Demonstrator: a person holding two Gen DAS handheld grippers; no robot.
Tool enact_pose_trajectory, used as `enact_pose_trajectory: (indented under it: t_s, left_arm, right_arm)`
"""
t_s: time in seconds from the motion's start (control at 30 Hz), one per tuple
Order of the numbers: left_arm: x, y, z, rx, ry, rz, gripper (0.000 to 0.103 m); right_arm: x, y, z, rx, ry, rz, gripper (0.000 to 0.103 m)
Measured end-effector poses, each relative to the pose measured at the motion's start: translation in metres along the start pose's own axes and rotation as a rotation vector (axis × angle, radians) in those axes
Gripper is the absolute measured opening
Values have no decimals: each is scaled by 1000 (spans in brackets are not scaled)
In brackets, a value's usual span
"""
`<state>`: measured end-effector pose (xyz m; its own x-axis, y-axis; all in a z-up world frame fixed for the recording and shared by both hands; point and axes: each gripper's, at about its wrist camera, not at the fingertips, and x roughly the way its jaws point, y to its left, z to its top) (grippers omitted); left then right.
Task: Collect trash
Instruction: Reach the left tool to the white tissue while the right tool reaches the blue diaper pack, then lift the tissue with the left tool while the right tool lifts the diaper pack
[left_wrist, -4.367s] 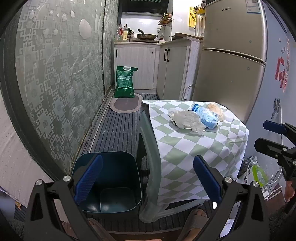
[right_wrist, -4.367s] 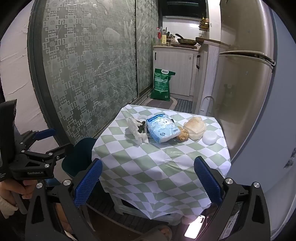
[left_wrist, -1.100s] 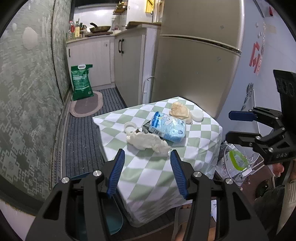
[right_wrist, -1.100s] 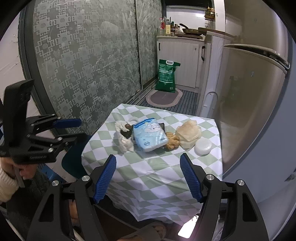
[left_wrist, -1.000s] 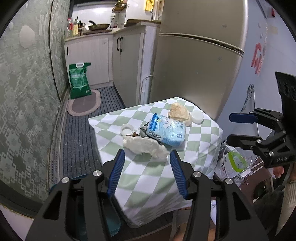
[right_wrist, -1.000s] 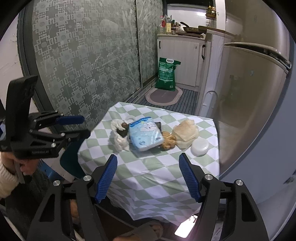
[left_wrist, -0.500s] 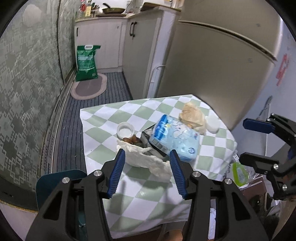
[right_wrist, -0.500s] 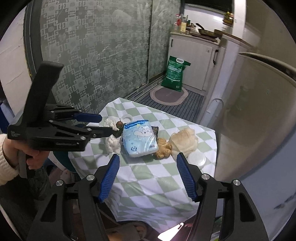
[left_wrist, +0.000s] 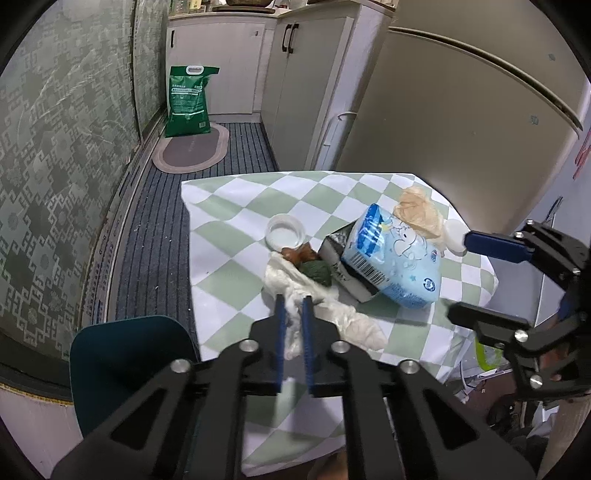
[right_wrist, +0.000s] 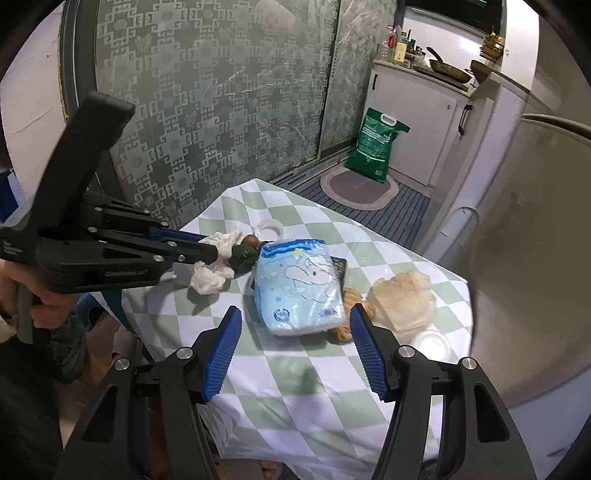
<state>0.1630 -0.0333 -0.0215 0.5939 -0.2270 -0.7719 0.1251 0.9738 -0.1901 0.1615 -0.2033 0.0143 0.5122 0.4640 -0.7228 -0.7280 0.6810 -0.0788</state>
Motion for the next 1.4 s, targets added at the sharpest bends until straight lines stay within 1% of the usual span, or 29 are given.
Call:
enact_pose_trajectory:
  t_s: [0.1, 0.23, 0.27, 0.37, 0.4, 0.57, 0.9, 1.03, 1.07, 1.1, 1.2, 1.27, 1.33, 1.4]
  left_arm:
    - [-5, 4, -4, 2, -6, -15, 5]
    - [-15, 9, -8, 2, -18, -41, 5]
    - [-18, 11, -9, 3, -22, -44, 5]
    - [-27, 14, -12, 13, -41, -53, 5]
    - [-29, 14, -13, 15, -45, -56, 5]
    - [-43, 19, -15, 17, -66, -79, 5]
    - [-68, 33, -21, 29, -104, -71, 5]
    - [-75, 44, -24, 24, -116, -59, 5]
    - [-76, 46, -24, 22, -118, -54, 5]
    - [-78, 50, -24, 20, -120, -50, 5]
    - [-82, 58, -27, 19, -123, -40, 5]
    - [-84, 64, -29, 17, -124, -35, 5]
    - [-85, 70, -32, 14, -124, -25, 5]
    - [-86, 79, -35, 6, -123, -12, 5]
  right_arm:
    - [7, -1, 2, 22, -23, 4, 62]
    - [15, -2, 4, 32, -27, 8, 62]
    - [17, -3, 5, 34, -28, 6, 63]
    - [21, -1, 8, 25, -28, -14, 75]
    - [23, -1, 10, 24, -29, -17, 76]
    - [31, 0, 15, 23, -29, -17, 76]
    - [44, 2, 18, 18, -11, -31, 76]
    - [51, 3, 20, 21, 3, -39, 73]
    - [53, 3, 21, 23, 7, -40, 71]
    - [54, 2, 21, 26, 12, -41, 67]
    - [59, 3, 20, 25, 39, -49, 61]
    - [59, 3, 21, 36, 44, -41, 53]
    - [58, 5, 24, 35, 41, -50, 50]
    - [52, 5, 28, 38, 32, -58, 50]
